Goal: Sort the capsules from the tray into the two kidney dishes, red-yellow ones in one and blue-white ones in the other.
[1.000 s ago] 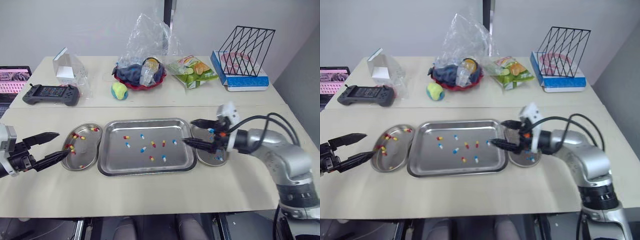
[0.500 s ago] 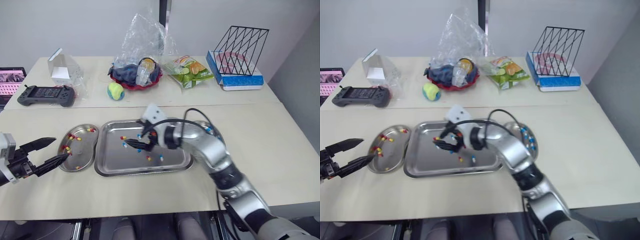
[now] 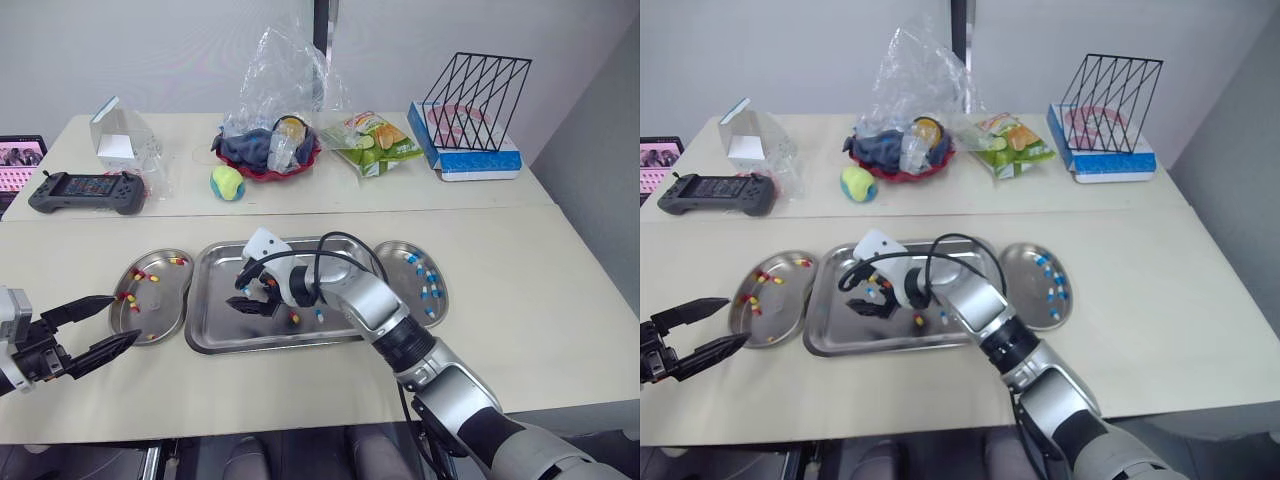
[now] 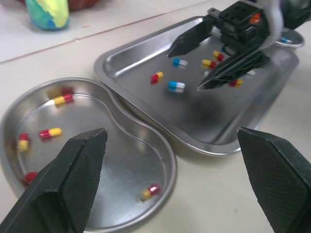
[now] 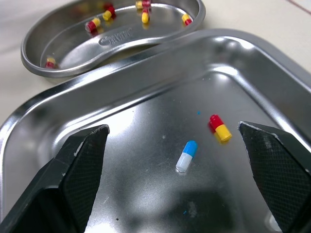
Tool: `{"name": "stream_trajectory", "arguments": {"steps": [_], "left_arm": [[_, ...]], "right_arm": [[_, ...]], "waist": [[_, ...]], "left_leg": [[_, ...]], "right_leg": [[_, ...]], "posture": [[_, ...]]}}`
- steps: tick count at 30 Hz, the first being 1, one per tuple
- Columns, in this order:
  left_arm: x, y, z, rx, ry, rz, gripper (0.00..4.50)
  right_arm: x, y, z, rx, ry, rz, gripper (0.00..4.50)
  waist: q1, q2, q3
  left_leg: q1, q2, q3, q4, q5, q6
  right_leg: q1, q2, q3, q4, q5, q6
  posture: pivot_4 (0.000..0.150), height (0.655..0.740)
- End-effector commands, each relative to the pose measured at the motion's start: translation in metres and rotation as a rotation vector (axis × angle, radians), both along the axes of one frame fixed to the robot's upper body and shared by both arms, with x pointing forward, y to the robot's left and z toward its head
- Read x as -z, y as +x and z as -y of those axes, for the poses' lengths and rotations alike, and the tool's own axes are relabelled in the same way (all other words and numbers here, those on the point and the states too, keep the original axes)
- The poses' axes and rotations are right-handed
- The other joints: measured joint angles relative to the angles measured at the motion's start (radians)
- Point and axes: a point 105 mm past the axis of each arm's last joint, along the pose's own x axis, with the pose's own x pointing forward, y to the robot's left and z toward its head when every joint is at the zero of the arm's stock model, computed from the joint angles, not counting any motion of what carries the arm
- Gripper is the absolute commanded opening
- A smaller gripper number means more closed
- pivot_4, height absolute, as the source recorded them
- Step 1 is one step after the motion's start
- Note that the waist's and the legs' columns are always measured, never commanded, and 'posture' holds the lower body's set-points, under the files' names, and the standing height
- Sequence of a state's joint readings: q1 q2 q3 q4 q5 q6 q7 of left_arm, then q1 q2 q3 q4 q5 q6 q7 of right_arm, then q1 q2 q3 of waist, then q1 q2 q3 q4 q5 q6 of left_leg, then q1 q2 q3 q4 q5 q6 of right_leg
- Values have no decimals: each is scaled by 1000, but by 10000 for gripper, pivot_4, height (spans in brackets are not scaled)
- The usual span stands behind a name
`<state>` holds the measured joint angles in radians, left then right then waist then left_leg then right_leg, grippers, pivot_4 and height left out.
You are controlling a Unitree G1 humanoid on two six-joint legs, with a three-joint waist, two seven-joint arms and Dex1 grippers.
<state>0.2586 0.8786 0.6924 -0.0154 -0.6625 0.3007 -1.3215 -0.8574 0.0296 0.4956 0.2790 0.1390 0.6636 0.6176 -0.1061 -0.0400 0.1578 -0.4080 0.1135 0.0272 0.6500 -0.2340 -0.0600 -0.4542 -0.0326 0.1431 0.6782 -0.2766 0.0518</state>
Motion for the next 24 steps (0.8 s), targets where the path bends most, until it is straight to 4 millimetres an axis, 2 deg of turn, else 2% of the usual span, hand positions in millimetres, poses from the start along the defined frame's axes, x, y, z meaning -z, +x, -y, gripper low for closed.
{"name": "stream_trajectory", "arguments": {"steps": [1, 4, 7, 16, 24], "left_arm": [[-13, -3, -2, 17, 48, 32, 44517], [-13, -3, -3, 18, 56, 33, 45000], [-13, -2, -4, 17, 63, 37, 45000], [-11, -1, -9, 6, 74, 24, 45000], [-11, -1, -10, 3, 80, 29, 45000]], "right_arm": [[-11, 3, -10, -9, 22, 29, 45000], [-12, 8, -12, 9, 31, 19, 37098], [-8, 8, -13, 7, 20, 15, 26730], [3, 11, -10, 33, -5, 7, 26730], [10, 4, -19, 6, -17, -1, 26730]], "waist": [[-4, 0, 0], [-6, 0, 0], [-10, 0, 0], [-20, 0, 0], [-19, 0, 0]], "left_leg": [[0, 0, 0, 0, 0, 0], [0, 0, -1, 0, 0, 0], [0, 0, -1, 0, 0, 0], [0, 0, -2, -2, 0, 0], [0, 0, -3, -2, 0, 0]], "right_leg": [[0, 0, 0, 0, 0, 0], [0, 0, -1, 1, 0, 0], [0, 0, -1, 0, 0, 0], [0, 0, -2, 1, -1, -1], [0, 0, -2, 1, -1, -1]], "posture": [[1500, 7180], [1500, 7180], [1500, 7180], [1500, 7180], [1500, 7180]]}}
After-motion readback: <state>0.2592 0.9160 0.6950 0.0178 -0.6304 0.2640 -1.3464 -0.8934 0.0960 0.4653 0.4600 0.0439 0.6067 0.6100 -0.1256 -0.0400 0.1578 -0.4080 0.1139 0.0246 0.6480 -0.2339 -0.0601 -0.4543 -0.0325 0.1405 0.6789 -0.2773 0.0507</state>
